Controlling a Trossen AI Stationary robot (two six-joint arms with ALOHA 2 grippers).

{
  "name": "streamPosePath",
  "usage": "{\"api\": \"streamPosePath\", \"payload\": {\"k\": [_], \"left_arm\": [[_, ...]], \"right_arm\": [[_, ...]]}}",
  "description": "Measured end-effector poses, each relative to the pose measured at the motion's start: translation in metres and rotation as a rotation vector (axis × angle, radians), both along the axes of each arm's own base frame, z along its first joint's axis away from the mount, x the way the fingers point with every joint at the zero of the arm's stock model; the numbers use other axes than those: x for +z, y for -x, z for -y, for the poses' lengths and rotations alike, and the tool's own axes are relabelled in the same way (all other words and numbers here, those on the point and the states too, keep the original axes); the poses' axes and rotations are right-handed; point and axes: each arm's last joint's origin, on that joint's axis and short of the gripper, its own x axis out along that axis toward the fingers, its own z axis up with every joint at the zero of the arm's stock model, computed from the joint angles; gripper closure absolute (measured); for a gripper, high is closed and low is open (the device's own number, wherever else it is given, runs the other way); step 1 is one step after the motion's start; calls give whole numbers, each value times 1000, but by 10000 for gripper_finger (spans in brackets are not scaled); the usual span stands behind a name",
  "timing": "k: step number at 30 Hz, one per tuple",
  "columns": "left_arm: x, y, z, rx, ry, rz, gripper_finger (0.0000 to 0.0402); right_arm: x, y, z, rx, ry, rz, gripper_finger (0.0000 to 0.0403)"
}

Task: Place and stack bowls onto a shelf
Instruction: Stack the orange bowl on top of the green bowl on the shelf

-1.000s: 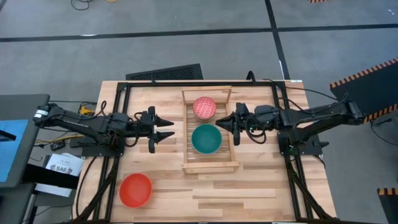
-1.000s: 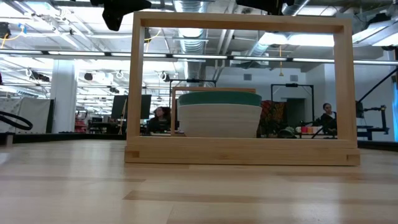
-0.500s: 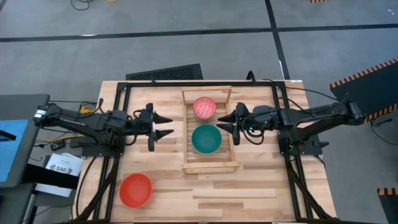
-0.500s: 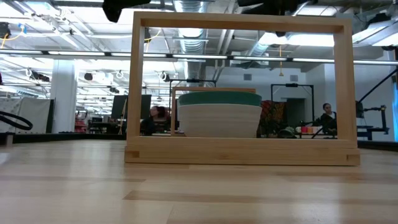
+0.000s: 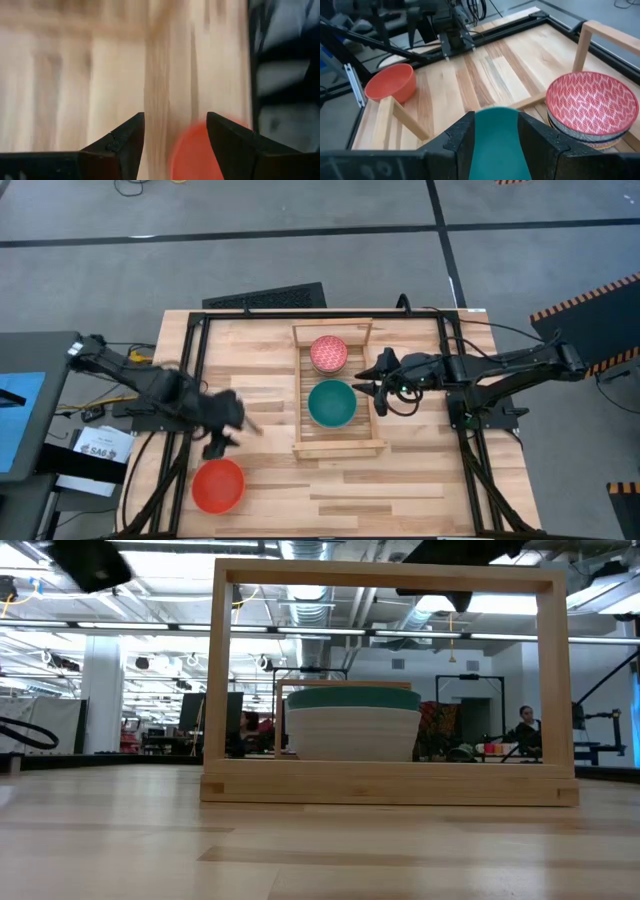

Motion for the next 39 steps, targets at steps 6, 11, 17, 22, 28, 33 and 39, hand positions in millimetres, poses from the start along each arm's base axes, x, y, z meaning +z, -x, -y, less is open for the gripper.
{"api": "streamPosePath", "payload": {"k": [6,11,17,22,28,33,39], "left_arm": [[-31,4,40,-224,-202,-150,204],[-55,-4,63,-283,-270,-245,204],[-84,-16,79,-339,-266,-388,204],[-100,-22,84,-364,-321,-440,204],[-108,-26,88,-363,-331,-454,205],[-115,-26,89,-373,-292,-477,241],[-121,-22,85,-365,-242,-541,352]], "right_arm": [[-2,1,0,0,1,-21,228],[-3,1,0,0,2,-36,228],[-4,1,0,0,3,-40,228],[-5,1,0,0,3,-43,228],[-5,1,0,0,3,-43,228],[-4,1,0,1,3,-43,228],[-5,1,0,1,3,-44,228]]}}
